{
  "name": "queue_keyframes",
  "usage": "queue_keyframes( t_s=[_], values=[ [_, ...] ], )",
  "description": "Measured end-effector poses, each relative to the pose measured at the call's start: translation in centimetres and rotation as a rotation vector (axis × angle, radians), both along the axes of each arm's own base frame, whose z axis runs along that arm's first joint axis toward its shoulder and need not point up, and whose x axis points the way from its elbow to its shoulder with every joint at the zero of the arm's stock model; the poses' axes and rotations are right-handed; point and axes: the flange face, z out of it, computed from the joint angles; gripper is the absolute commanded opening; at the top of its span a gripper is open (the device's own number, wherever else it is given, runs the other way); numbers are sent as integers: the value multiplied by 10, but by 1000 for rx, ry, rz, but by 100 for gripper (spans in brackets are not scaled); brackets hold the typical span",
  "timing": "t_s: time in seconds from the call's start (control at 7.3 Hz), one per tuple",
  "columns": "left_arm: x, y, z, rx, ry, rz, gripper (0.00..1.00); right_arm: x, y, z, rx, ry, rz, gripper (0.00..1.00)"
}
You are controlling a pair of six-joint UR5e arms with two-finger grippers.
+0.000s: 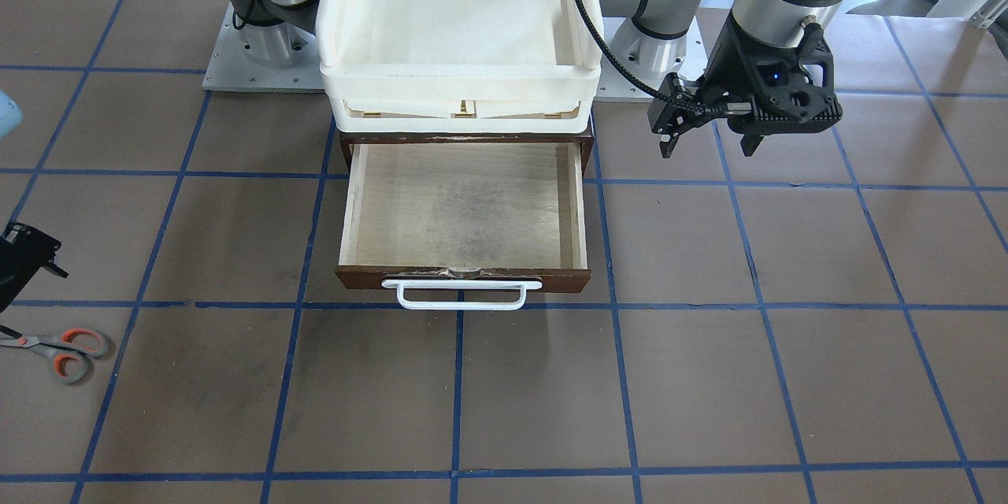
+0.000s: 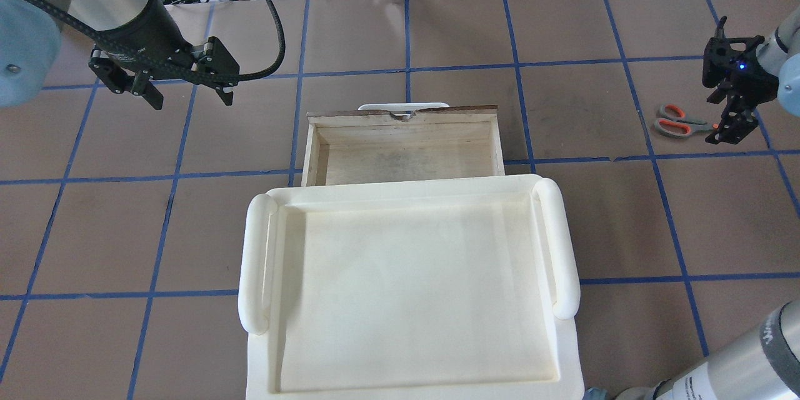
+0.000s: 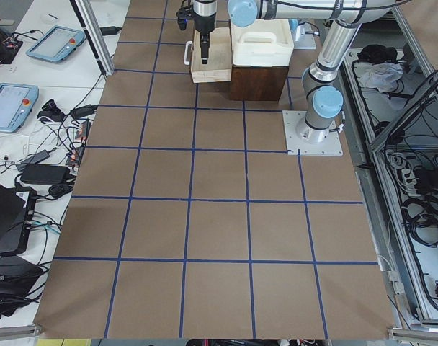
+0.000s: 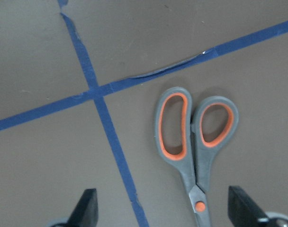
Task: Put scissors in drawer and close it
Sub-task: 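Move the right gripper over the grey-orange scissors and lower onto them, then close the right gripper on the scissors handles and lift them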
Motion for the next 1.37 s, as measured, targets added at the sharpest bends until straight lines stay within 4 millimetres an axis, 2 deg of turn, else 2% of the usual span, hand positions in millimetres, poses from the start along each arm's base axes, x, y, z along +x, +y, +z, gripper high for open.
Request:
queue_keyframes(
  t_s=[0.27, 0.55, 0.96, 1.1, 1.37],
  values=[
    [-1, 0, -1, 1, 1, -1, 100, -12, -13, -17, -16, 23, 61, 86],
    [0, 0, -1, 2, 1, 0, 100, -17, -16, -37, 2, 31, 111, 82],
    [0, 0, -1, 1, 1, 0, 100, -20, -22, -58, -13, 35, 142, 81],
    [0, 0, -1, 2, 0, 0, 100, -21, -24, -64, -16, 35, 148, 71],
    [0, 0, -1, 2, 0, 0, 100, -21, -24, -68, -17, 36, 157, 34]
  ],
)
